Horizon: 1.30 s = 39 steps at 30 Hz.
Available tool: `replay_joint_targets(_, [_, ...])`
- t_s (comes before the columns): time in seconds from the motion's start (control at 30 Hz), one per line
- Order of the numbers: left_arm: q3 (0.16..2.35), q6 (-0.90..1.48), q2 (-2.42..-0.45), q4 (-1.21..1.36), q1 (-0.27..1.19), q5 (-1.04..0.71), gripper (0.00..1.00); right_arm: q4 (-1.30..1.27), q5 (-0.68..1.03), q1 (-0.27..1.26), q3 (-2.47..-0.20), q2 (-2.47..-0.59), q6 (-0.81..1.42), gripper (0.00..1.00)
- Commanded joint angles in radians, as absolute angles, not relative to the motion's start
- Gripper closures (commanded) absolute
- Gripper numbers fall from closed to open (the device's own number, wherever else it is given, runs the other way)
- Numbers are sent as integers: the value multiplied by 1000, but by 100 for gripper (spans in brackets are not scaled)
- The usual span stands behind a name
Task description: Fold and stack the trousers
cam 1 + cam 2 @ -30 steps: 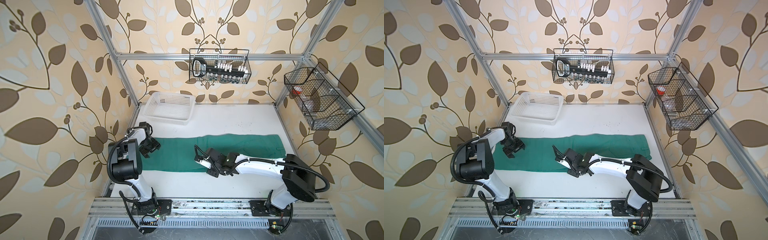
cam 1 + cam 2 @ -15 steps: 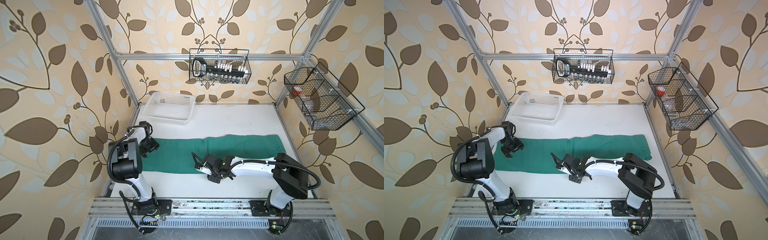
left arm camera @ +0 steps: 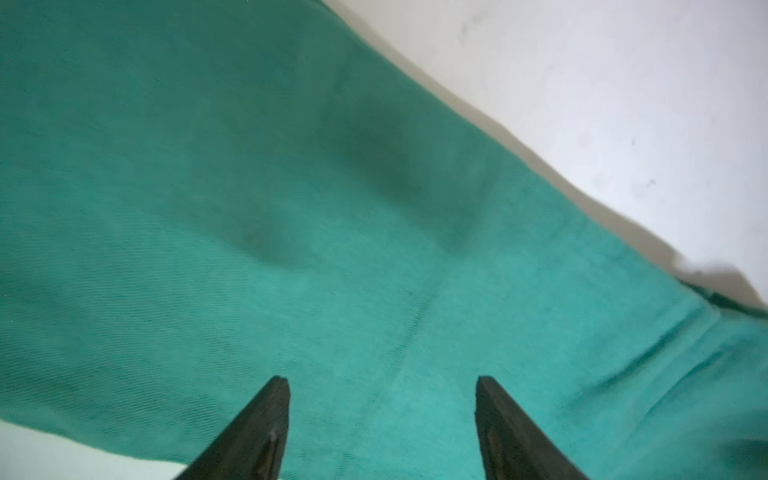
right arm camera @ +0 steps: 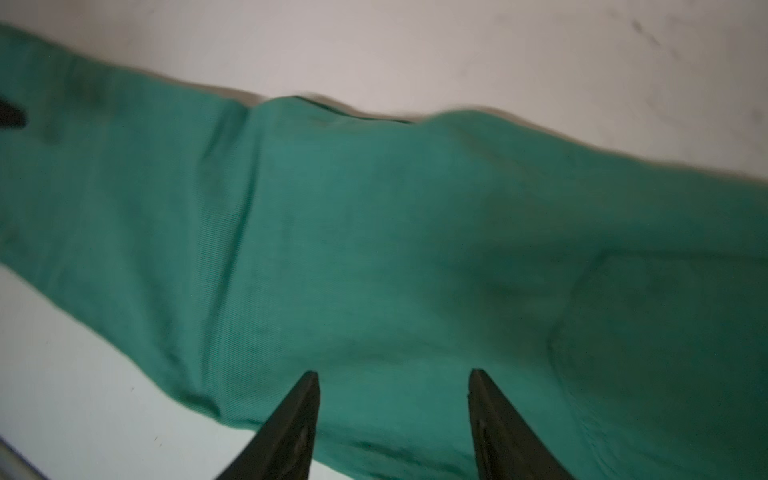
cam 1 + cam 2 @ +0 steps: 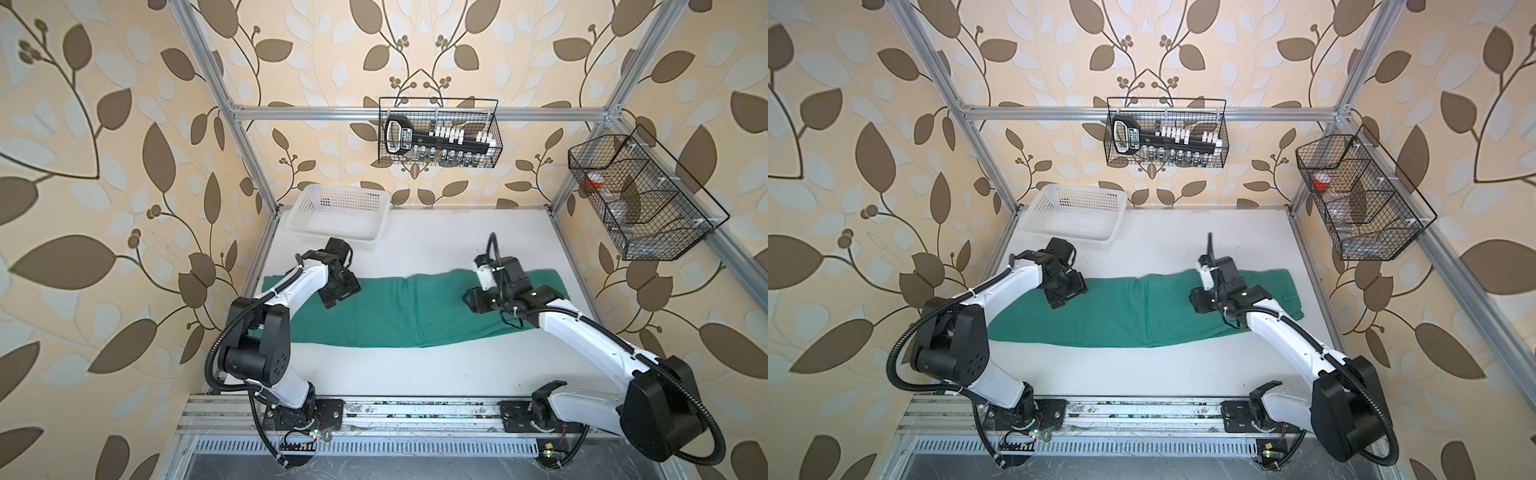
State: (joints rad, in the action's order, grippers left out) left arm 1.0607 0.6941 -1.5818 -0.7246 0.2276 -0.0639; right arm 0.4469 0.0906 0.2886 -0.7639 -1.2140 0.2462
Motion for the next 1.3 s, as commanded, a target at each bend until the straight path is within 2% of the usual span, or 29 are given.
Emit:
replay_joint_targets(0.0, [1032, 759, -1613, -689, 253, -71, 29, 516, 143, 103, -699, -1156, 422, 42])
replay_joint_targets(0.07, [1016, 758, -1633, -685, 259, -60, 29, 508, 135, -21, -665, -1125, 458, 42])
replay_joint_targets(0.13, [992, 758, -1644, -668, 259, -45, 29, 488, 110, -83, -639, -1115, 493, 42])
replay_joint_targets(0.33, [968, 754, -1713, -668, 258, 10, 29, 408, 143, -164, -587, -1221, 556, 45])
replay_joint_targets(0.6, [893, 758, -1691, -663, 200, 57, 30, 385, -26, -215, -508, -1262, 621, 43])
replay_joint_targets(0.73, [883, 730, -1679, -667, 159, 70, 30, 306, 33, -242, -535, -1342, 592, 42])
replay_joint_targets(0.83, [891, 708, -1683, -673, 140, 70, 30, 294, -13, -244, -594, -1390, 550, 40])
replay_joint_targets(1.07, [897, 683, -1689, -669, 123, 58, 30, 355, -78, -240, -689, -1319, 472, 36])
replay_joint_targets(1.2, [916, 674, -1679, -685, 123, 61, 29, 376, -132, -213, -728, -1289, 378, 25])
replay_joint_targets(1.27, [924, 670, -1665, -692, 121, 67, 29, 380, -165, -203, -757, -1292, 337, 24])
